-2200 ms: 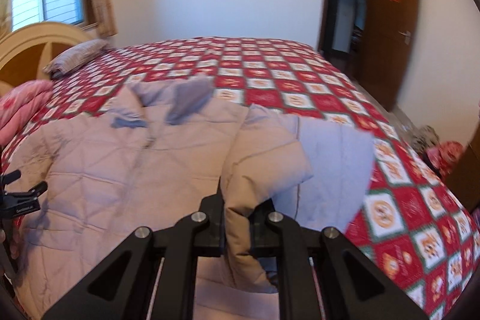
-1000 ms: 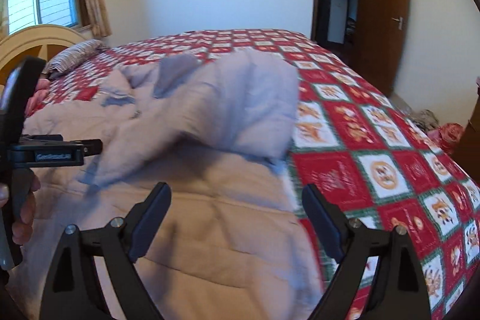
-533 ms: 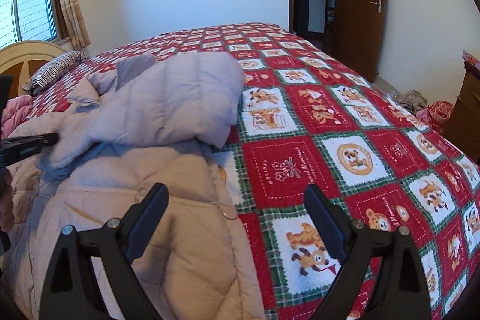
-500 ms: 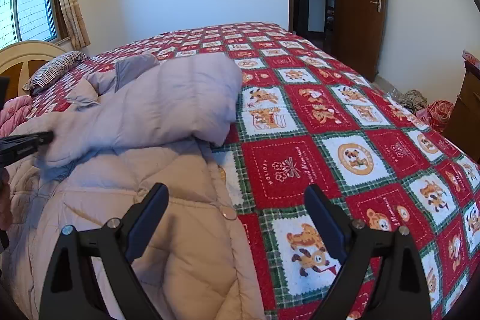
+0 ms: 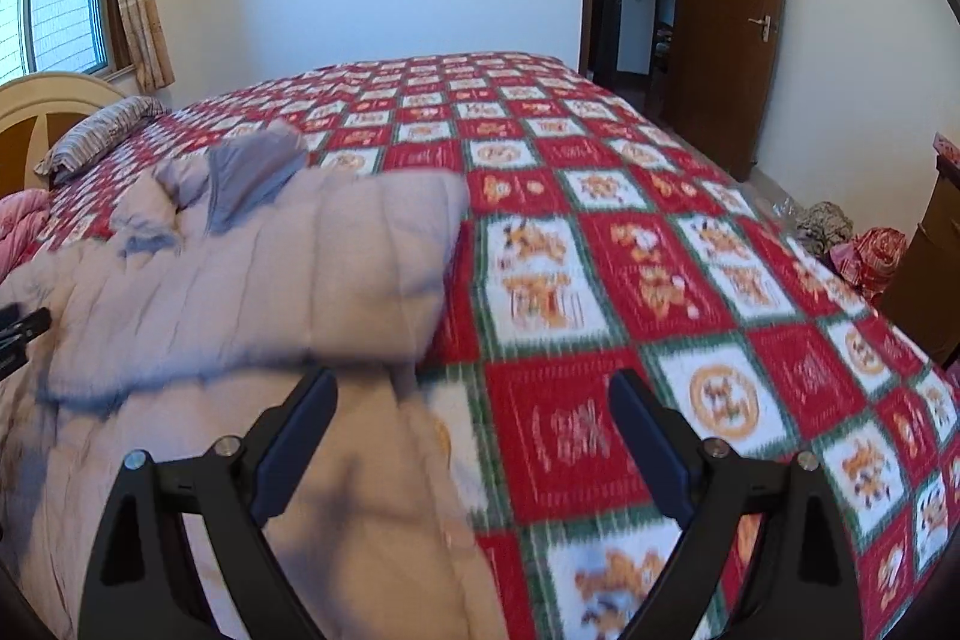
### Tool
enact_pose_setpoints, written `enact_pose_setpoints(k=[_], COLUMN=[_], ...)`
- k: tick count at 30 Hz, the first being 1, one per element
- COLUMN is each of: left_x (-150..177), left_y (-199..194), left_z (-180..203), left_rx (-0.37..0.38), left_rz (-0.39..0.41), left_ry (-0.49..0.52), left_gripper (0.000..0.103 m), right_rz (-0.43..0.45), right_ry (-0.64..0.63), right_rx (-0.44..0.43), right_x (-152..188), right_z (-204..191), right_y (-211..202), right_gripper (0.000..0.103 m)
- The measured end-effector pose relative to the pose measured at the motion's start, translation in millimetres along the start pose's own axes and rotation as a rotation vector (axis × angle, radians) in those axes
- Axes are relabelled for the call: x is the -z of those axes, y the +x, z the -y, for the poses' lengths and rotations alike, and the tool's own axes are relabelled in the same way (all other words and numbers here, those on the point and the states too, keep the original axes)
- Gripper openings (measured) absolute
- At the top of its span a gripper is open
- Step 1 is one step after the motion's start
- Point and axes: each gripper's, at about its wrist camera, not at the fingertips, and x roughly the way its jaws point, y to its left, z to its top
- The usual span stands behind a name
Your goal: Fold large clothes
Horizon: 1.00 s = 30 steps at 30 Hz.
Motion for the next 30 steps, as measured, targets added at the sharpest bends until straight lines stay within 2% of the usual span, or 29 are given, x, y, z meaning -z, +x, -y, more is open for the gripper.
enact_pose_setpoints(k=[2,6,8,12,15,18,30], left_x=[-7,-14,-10,8,20,23,29], left_y=[-1,22,39,70,80,87,104], left_z=[3,29,43,56,59,55,55], left_rx=[0.031,0.016,-0.027,-0.047,-0.036,-0.001,0.035], left_rz=[0.023,-0.025,-0.039,-0.107,-0.122,-0.149,-0.218], left_ry=[-0.026,0.003,0.044,0.078,0.096,0.073,0.048], left_gripper=[0.096,0.096,0.096,0.096,0.096,0.096,0.102], right_rz=[0.029,0.055,0.050,-0.006,-0.050,-0.074,-0.142], right_ry=[0.010,-0.015,-0.039,-0.122,-0.167,-0.168,-0.186], right_rx=[-0.020,-0.060,-0.098,-0.164,-0.151,-0.156,-0.111], right_x=[-11,-34,-41,-35,-19,-5,-3], right_z=[-3,-19,-31,-55,-65,-65,-70], right_y=[4,25,38,66,83,92,110], right_gripper=[0.091,0.082,0.082,0.082,0.082,0.082,0.086])
